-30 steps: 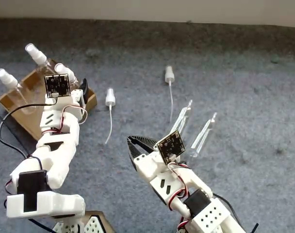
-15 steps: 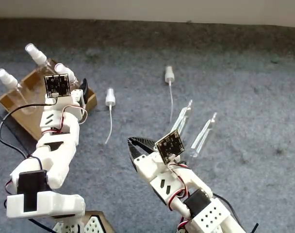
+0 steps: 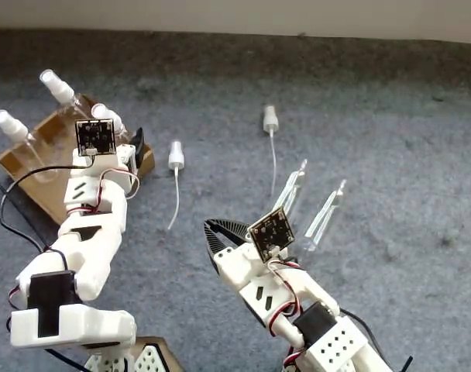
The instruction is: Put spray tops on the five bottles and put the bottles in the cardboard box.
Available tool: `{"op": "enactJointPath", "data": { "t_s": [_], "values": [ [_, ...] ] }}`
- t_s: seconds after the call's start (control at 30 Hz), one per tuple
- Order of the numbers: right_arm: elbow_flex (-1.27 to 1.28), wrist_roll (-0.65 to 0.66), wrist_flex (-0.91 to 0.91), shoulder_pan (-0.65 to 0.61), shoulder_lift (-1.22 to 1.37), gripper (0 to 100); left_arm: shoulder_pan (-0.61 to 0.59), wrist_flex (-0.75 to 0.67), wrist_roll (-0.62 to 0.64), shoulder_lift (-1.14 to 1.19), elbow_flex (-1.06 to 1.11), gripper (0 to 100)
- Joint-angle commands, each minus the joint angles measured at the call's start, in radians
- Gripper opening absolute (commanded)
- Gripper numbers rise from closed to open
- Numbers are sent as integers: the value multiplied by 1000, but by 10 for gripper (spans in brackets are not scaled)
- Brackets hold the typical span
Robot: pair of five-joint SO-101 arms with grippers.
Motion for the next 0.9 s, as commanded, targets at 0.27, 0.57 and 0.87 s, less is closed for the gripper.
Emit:
{"op": "enactJointPath", "data": {
  "t_s": [0.27, 0.57, 0.87],
  "values": [
    [142, 14, 2, -7, 7, 9, 15, -15, -11, -12, -53, 243],
    [142, 14, 2, -7, 7, 9, 13, -15, -11, -12, -53, 280],
    [142, 14, 2, -7, 7, 9, 13, -15, -11, -13, -53, 298]
  ]
}}
